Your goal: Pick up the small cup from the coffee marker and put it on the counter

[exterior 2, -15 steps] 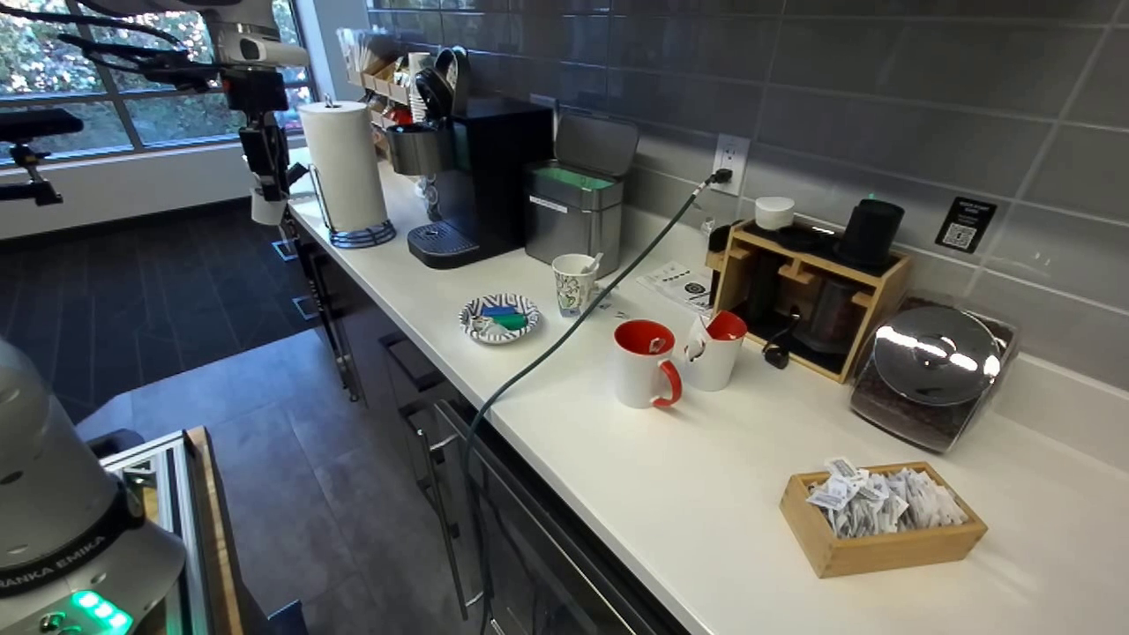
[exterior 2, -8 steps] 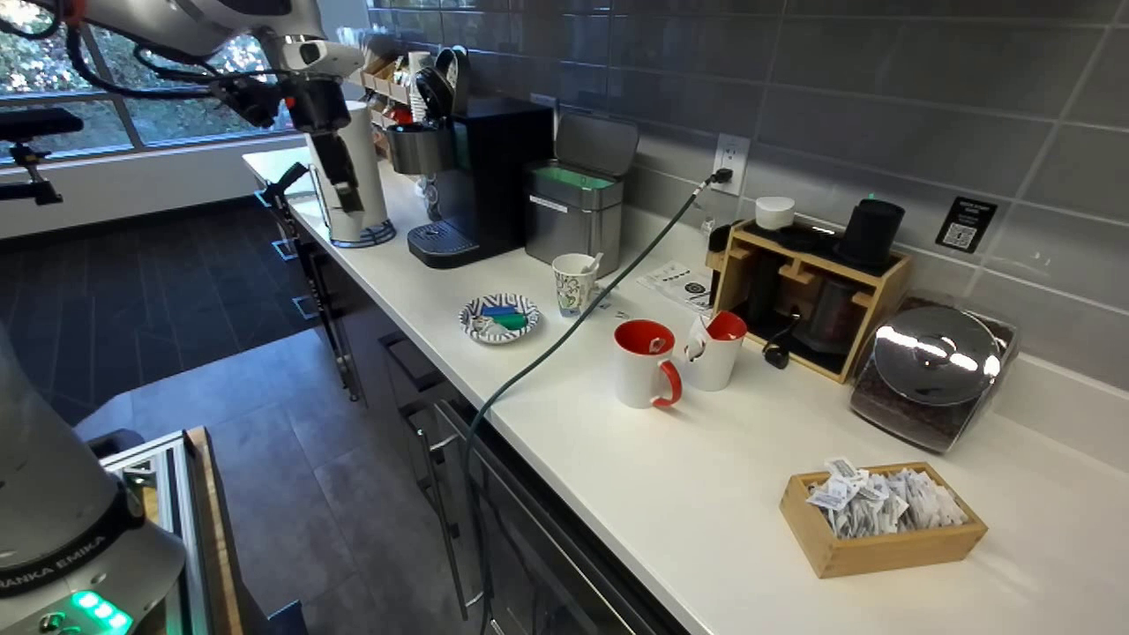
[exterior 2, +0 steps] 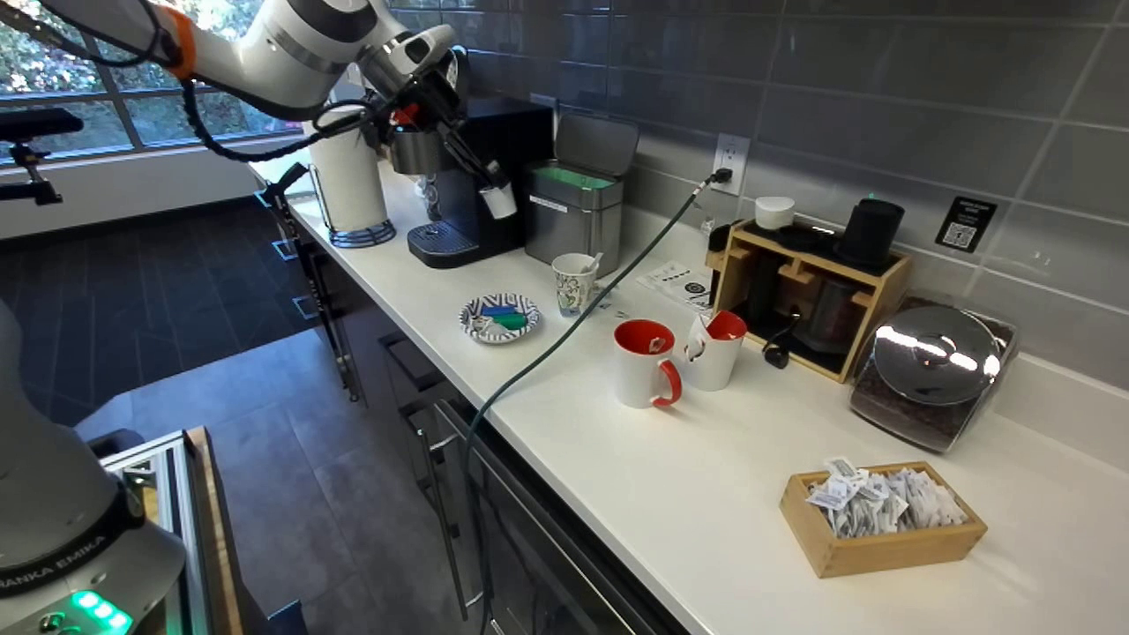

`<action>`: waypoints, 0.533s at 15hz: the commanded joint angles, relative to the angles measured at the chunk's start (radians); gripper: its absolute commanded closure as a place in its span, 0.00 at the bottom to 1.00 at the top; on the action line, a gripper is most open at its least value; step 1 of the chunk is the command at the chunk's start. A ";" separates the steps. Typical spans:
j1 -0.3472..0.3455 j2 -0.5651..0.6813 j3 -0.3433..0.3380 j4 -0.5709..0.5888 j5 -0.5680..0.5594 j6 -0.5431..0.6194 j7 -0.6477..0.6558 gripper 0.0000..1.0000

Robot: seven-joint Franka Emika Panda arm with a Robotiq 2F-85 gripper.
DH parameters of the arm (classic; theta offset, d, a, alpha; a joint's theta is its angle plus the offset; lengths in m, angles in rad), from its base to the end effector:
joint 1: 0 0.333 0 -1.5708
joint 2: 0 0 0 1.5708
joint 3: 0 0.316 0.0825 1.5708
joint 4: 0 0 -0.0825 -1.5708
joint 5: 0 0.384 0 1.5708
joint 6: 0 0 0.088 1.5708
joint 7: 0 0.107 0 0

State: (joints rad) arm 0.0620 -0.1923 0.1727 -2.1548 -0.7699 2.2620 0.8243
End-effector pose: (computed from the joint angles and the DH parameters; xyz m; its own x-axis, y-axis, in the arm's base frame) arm 0.5148 0.1088 0.5182 0.8251 -0.0184 0.5647 -0.2731 -0.8879 0.3701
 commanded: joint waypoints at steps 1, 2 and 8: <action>-0.031 0.084 -0.039 0.021 -0.091 0.287 0.041 0.72; -0.035 0.113 -0.051 0.027 -0.097 0.382 0.031 0.72; -0.033 0.205 -0.068 0.035 -0.013 0.647 -0.109 0.47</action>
State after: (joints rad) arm 0.0289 0.0143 0.1042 -2.1191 -0.7809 2.9116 0.7126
